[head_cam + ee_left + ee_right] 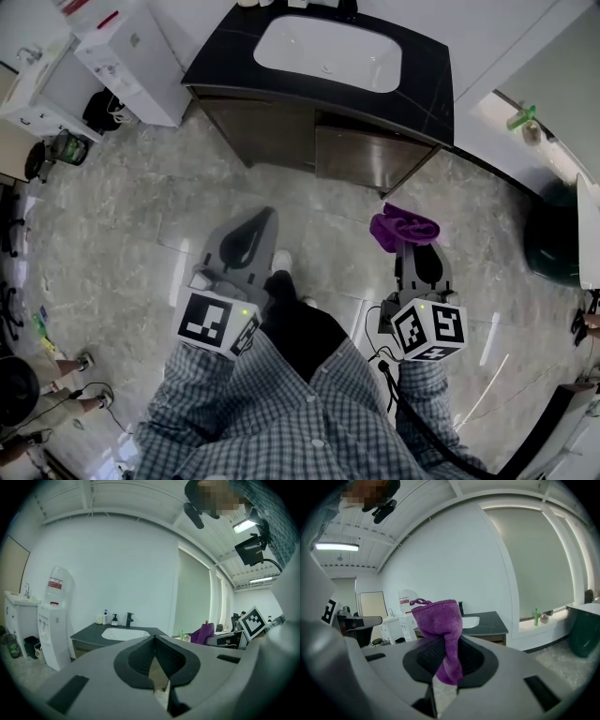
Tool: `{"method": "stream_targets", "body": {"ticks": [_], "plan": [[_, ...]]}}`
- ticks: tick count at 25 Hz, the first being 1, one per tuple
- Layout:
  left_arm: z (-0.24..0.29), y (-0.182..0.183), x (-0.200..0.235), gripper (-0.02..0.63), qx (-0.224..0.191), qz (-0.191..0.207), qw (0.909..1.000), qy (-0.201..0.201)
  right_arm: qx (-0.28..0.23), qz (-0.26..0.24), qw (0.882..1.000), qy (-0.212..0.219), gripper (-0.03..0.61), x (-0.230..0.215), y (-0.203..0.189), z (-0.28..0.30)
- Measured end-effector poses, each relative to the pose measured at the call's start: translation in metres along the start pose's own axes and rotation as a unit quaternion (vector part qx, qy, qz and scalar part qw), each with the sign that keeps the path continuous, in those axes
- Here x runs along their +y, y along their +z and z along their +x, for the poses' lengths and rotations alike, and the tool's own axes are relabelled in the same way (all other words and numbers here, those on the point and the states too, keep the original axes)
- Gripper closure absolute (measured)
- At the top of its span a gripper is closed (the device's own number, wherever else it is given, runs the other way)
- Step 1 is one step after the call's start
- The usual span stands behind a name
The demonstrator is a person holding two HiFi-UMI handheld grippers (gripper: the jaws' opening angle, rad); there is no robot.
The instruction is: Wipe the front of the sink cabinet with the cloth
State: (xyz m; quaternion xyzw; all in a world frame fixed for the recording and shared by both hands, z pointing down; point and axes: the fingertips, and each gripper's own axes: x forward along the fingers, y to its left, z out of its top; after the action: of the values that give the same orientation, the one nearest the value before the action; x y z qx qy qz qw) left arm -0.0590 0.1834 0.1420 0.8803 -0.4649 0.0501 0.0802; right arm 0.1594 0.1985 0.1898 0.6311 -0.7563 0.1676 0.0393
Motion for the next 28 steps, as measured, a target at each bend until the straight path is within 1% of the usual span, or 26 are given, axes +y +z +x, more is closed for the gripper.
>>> {"method": "stream_targets", "body": {"ticks": [4,7,12,15,20,23,28], "plan": [[-0.02,-0.001,-0.018,0.603,0.006,0.002,1.0,0.002,0.015,0.013,1.0,0.011,0.504,0.006,-0.015,-0.023],[-0.032,0.003,-0.023,0.603,0.006,0.006,1.0,-0.001,0.015,0.02,0.999,0.02,0.504,0.015,-0.019,-0.033],[-0.045,0.011,-0.018,0.603,0.01,0.011,0.9998,-0.01,-0.008,0.014,0.999,0.046,0.505,0.041,-0.005,-0.033],[-0.047,0.017,-0.016,0.603,0.009,0.013,0.9996,-0.023,-0.02,0.008,0.999,0.045,0.505,0.051,0.007,-0.03],[-0.046,0.025,-0.011,0.603,-0.007,0.015,0.9988,-0.046,-0.029,0.001,0.999,0.045,0.505,0.074,0.015,-0.026],[-0.043,0.028,-0.004,0.603,-0.014,0.006,0.9985,-0.054,-0.029,-0.004,0.998,0.052,0.505,0.091,0.017,-0.024],[-0.043,0.026,0.012,0.603,-0.02,-0.038,0.9978,-0.051,-0.026,-0.014,0.997,0.07,0.505,0.115,0.016,-0.017]]}}
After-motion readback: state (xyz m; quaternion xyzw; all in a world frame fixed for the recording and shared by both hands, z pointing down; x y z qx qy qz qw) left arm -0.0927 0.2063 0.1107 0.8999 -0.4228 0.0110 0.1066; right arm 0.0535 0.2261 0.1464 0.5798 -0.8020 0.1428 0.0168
